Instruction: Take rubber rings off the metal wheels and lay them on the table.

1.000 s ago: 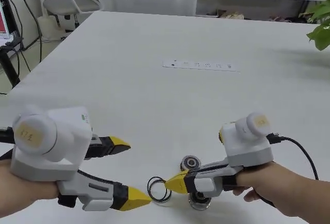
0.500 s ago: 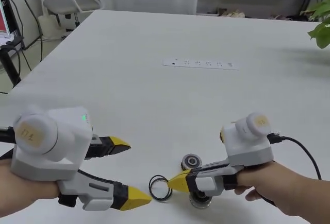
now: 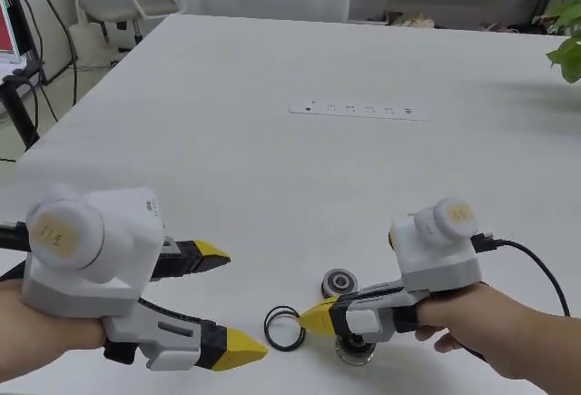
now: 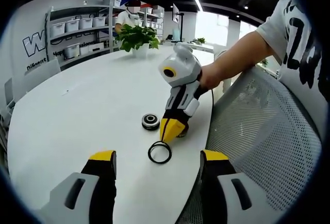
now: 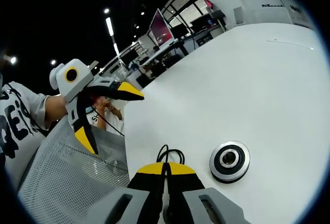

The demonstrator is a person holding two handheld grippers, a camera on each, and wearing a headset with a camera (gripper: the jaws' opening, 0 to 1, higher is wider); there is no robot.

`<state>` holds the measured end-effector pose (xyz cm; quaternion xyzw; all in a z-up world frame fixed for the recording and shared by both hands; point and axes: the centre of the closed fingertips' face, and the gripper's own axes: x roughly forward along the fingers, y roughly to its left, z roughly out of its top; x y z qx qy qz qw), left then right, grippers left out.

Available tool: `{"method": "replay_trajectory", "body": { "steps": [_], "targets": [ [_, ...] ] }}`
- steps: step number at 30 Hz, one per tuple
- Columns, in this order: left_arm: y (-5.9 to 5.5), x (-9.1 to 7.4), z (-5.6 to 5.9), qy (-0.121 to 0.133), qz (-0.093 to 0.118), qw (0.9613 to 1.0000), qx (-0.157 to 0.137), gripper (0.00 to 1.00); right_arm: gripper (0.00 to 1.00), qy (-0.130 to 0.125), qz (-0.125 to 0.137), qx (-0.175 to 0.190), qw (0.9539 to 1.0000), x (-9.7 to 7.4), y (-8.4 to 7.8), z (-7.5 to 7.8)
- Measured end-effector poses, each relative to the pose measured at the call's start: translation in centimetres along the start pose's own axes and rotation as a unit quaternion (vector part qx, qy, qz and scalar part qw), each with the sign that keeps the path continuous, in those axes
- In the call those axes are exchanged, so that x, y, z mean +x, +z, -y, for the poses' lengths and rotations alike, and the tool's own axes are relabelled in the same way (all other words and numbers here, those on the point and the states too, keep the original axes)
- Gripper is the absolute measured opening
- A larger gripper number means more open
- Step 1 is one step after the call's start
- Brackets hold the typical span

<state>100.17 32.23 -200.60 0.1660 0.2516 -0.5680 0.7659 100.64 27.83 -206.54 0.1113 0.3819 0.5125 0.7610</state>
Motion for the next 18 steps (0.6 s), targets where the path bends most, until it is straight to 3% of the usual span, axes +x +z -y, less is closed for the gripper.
{"method": "replay_trajectory", "body": {
  "steps": [18],
  "targets": [
    [-0.21, 0.07, -0.03, -0.001, -0.003, 1.0, -0.004, 0.64, 0.0, -0.024, -0.011, -0.016, 0.9995, 0.19, -0.42, 0.9]
  ]
}}
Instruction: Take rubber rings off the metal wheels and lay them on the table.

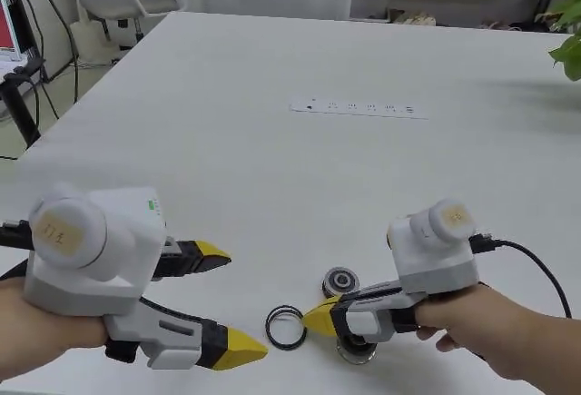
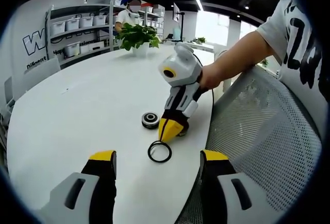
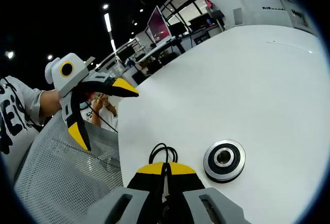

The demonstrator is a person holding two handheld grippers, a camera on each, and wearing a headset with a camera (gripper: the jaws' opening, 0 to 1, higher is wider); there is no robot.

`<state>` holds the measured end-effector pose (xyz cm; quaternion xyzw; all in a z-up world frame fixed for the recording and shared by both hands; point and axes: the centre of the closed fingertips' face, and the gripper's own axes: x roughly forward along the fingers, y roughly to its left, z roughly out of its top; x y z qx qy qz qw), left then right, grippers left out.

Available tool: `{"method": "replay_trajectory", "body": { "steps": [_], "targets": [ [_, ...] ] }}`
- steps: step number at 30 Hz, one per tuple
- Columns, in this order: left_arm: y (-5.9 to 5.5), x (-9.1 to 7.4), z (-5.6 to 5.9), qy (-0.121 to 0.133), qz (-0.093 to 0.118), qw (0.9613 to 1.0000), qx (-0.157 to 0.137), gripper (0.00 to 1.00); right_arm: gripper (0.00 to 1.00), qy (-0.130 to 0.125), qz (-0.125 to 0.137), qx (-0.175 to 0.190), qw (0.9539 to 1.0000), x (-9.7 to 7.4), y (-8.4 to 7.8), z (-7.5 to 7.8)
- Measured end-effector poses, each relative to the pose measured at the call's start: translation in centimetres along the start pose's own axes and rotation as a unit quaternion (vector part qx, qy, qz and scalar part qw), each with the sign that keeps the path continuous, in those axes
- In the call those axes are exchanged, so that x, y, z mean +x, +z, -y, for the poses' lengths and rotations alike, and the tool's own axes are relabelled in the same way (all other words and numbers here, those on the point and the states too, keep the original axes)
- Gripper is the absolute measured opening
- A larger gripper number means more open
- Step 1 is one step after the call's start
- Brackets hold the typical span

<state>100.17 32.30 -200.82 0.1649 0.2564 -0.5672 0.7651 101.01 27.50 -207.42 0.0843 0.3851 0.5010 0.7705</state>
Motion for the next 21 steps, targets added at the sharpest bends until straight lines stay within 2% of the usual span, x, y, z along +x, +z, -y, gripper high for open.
{"method": "replay_trajectory", "body": {
  "steps": [12, 21],
  "targets": [
    [-0.3, 0.14, 0.17, -0.005, -0.005, 1.0, 0.0, 0.64, 0.02, -0.013, -0.009, -0.031, 0.9994, 0.06, -0.29, 0.21],
    [-0.25, 0.26, 0.24, -0.007, -0.009, 0.9999, 0.001, 0.64, 0.12, -0.019, -0.008, -0.051, 0.9985, -0.07, -0.18, 0.26]
  ]
}}
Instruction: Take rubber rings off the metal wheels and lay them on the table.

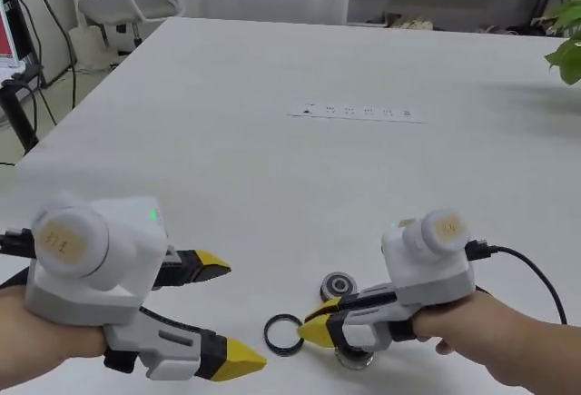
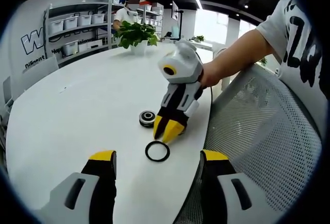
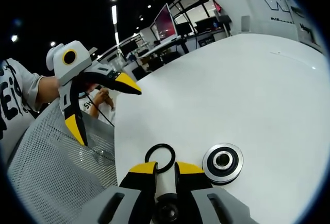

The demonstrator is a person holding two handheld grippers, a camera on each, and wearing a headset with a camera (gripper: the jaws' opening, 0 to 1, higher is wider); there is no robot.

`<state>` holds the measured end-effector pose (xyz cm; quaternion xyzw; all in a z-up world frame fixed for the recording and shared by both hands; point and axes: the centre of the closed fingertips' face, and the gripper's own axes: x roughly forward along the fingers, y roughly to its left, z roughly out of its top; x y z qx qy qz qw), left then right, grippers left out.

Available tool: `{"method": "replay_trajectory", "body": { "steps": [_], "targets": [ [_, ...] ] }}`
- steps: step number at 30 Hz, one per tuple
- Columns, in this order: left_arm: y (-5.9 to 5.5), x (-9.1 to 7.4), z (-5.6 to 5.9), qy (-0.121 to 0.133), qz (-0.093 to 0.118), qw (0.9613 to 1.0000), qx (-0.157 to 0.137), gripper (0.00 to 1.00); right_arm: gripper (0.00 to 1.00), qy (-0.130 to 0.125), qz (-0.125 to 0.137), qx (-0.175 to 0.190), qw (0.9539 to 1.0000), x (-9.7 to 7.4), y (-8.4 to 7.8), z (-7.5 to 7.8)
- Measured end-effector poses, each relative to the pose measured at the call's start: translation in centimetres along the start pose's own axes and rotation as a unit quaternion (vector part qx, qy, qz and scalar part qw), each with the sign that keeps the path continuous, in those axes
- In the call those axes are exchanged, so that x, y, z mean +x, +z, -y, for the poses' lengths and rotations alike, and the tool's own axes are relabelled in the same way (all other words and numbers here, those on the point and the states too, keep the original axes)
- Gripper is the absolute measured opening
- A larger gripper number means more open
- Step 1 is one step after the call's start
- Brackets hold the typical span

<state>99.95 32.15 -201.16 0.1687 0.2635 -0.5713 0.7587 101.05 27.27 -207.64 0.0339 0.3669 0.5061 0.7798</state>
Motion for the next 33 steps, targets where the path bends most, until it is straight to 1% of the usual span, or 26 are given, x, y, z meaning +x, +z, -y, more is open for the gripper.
{"method": "replay_trajectory", "body": {
  "steps": [6, 12, 23, 27, 33],
  "targets": [
    [0.1, 0.0, 0.0, -0.001, -0.001, 1.0, 0.001, 0.64, 0.15, 0.002, 0.01, -0.003, 0.9999, -0.3, 0.4, 0.0],
    [0.1, 0.0, -0.1, 0.0, -0.001, 1.0, 0.001, 0.63, 0.17, 0.006, 0.032, -0.002, 0.9995, -0.9, 1.4, -0.1],
    [1.0, 0.4, -1.0, 0.002, 0.005, 1.0, -0.001, 0.62, 0.19, 0.007, 0.058, -0.002, 0.9983, -1.9, 2.5, -0.1],
    [1.3, 0.6, -1.3, -0.001, 0.007, 1.0, -0.003, 0.61, 0.2, 0.004, 0.071, 0.0, 0.9975, -2.3, 3.0, 0.1],
    [1.6, 0.9, -1.7, -0.001, 0.005, 1.0, 0.001, 0.6, 0.22, -0.003, 0.083, 0.0, 0.9965, -2.9, 3.6, 0.5]
  ]
}}
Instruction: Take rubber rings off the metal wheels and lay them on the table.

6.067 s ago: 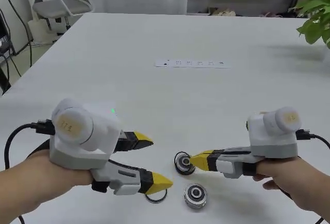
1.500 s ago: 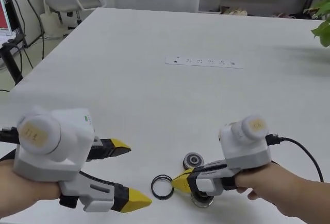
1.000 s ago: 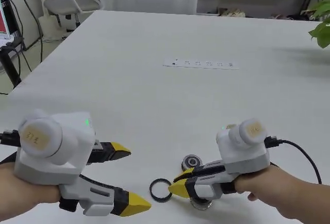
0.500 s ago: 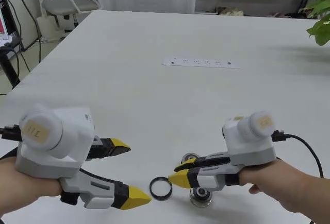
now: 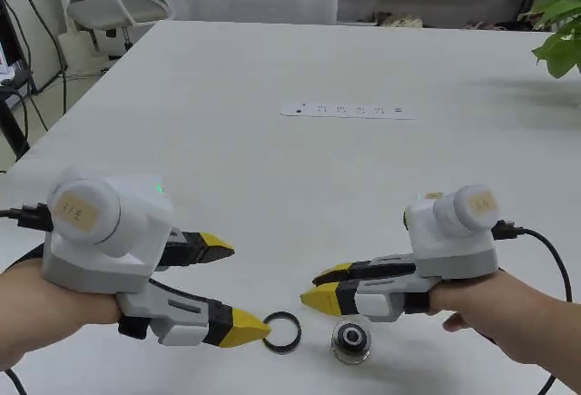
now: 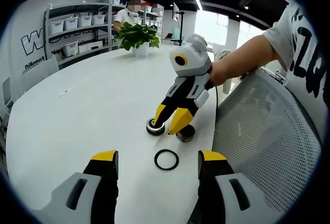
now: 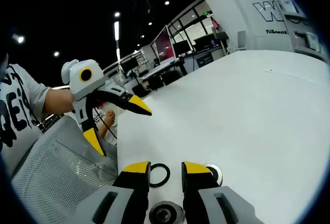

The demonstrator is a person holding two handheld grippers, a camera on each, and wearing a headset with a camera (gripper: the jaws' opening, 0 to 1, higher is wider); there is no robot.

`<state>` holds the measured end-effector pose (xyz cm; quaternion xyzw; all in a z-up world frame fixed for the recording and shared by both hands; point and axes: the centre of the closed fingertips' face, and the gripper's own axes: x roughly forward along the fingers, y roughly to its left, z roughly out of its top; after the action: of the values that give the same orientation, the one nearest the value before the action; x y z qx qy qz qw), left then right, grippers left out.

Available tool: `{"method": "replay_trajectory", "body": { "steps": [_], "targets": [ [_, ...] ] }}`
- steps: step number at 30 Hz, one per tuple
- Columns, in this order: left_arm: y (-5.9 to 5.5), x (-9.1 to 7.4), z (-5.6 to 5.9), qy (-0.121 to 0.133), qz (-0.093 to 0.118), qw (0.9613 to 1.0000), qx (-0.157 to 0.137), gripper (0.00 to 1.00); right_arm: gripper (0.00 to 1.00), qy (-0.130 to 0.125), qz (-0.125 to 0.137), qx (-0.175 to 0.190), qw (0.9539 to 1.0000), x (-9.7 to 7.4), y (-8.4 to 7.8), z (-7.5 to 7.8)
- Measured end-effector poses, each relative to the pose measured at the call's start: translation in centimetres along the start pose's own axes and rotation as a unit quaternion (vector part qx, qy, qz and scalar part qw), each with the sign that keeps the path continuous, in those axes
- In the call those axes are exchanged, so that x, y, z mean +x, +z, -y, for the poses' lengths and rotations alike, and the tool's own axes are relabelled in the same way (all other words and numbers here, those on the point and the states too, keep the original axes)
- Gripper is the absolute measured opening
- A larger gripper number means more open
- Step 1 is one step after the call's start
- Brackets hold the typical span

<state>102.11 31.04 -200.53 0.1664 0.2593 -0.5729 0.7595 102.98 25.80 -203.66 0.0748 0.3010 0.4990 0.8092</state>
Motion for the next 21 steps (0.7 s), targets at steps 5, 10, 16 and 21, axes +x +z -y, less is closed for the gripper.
{"method": "replay_trajectory", "body": {
  "steps": [5, 10, 16, 21],
  "targets": [
    [0.4, 0.3, -0.4, 0.002, 0.001, 1.0, 0.002, 0.59, 0.22, -0.005, 0.007, 0.001, 1.0, -0.3, 0.4, 0.3],
    [0.7, 0.8, -0.5, -0.001, 0.001, 1.0, 0.006, 0.58, 0.23, -0.013, 0.011, 0.001, 0.9999, -0.8, 0.5, 0.7],
    [0.8, 1.3, -0.8, -0.005, -0.002, 1.0, 0.008, 0.57, 0.24, -0.022, 0.017, -0.002, 0.9996, -1.5, 0.6, 1.3],
    [1.1, 1.8, -1.2, -0.007, -0.001, 1.0, 0.006, 0.56, 0.25, -0.032, 0.02, -0.006, 0.9993, -2.1, 0.6, 1.8]
  ]
}}
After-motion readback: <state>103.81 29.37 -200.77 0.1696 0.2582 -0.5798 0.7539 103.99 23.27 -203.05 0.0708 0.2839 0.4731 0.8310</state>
